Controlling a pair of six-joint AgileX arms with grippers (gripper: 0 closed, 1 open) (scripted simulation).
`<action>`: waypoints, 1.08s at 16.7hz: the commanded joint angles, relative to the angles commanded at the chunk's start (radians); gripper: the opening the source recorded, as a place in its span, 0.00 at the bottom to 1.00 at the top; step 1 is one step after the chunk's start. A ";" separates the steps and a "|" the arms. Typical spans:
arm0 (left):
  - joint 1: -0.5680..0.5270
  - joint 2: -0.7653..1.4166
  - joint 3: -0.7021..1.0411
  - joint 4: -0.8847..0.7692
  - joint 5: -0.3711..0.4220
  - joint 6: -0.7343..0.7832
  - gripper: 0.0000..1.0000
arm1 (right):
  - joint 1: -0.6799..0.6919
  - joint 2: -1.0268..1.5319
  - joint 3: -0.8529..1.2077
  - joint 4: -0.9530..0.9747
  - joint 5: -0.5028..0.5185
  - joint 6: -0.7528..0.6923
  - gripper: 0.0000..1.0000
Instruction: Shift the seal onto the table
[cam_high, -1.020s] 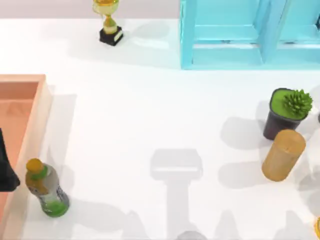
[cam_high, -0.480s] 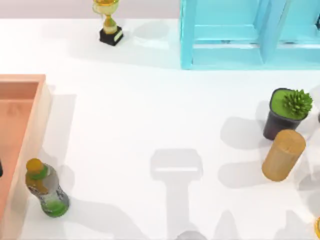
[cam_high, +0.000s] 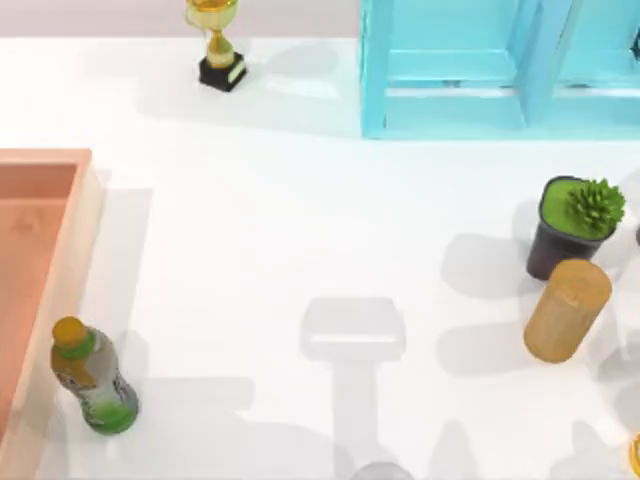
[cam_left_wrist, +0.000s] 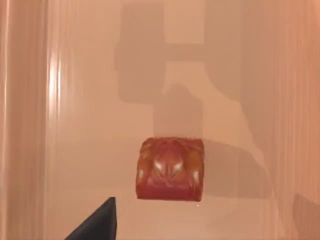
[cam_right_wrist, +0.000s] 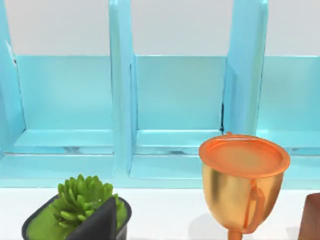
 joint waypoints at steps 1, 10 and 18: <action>0.017 0.076 0.060 -0.059 0.000 0.017 1.00 | 0.000 0.000 0.000 0.000 0.000 0.000 1.00; 0.100 0.461 0.380 -0.340 -0.002 0.104 1.00 | 0.000 0.000 0.000 0.000 0.000 0.000 1.00; 0.098 0.478 0.328 -0.270 -0.002 0.103 1.00 | 0.000 0.000 0.000 0.000 0.000 0.000 1.00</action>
